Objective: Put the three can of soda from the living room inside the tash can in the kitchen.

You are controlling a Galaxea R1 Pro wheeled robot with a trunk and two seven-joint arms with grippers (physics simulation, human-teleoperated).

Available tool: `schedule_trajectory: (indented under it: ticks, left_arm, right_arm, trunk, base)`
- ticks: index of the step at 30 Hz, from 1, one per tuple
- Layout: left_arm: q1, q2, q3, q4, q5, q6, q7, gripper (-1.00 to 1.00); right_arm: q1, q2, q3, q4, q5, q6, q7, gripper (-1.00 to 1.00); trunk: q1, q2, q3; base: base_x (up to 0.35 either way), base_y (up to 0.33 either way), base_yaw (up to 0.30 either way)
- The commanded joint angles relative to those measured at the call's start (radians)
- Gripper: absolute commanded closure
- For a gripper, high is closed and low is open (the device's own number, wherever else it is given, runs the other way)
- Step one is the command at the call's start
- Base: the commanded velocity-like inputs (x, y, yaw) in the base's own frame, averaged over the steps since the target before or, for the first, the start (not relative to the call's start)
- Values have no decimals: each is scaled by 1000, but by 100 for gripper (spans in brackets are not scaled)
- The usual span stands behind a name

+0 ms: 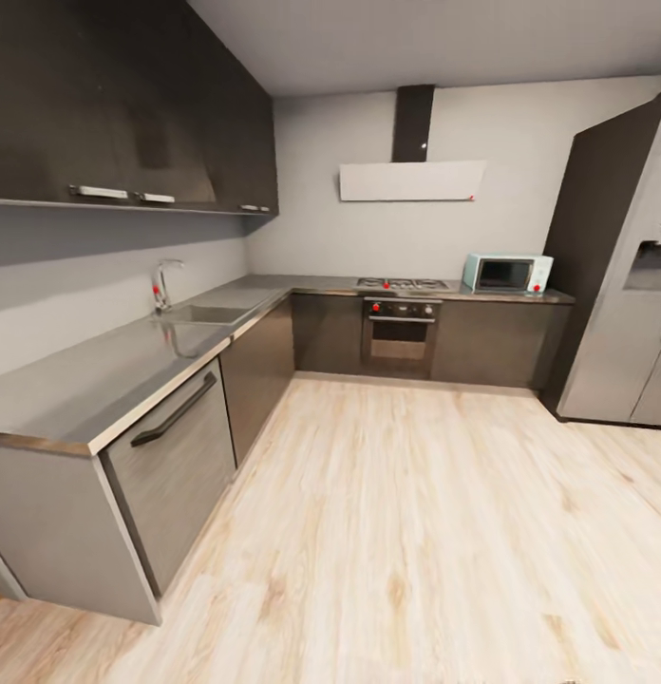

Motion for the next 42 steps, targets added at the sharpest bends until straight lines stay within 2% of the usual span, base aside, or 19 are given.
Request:
schedule_trajectory:
  ticks: [1, 42]
  left_arm:
    - [0, 0, 0, 0, 0, 0, 0, -100]
    - [0, 0, 0, 0, -1, -13, 0, -100]
  right_arm:
    - [0, 0, 0, 0, 0, 0, 3, -100]
    - [0, 0, 2, 0, 0, 0, 19, -100]
  trunk:
    - [0, 0, 0]
    - [0, 0, 0]
  base:
    - [0, 0, -288]
    - [0, 0, -287]
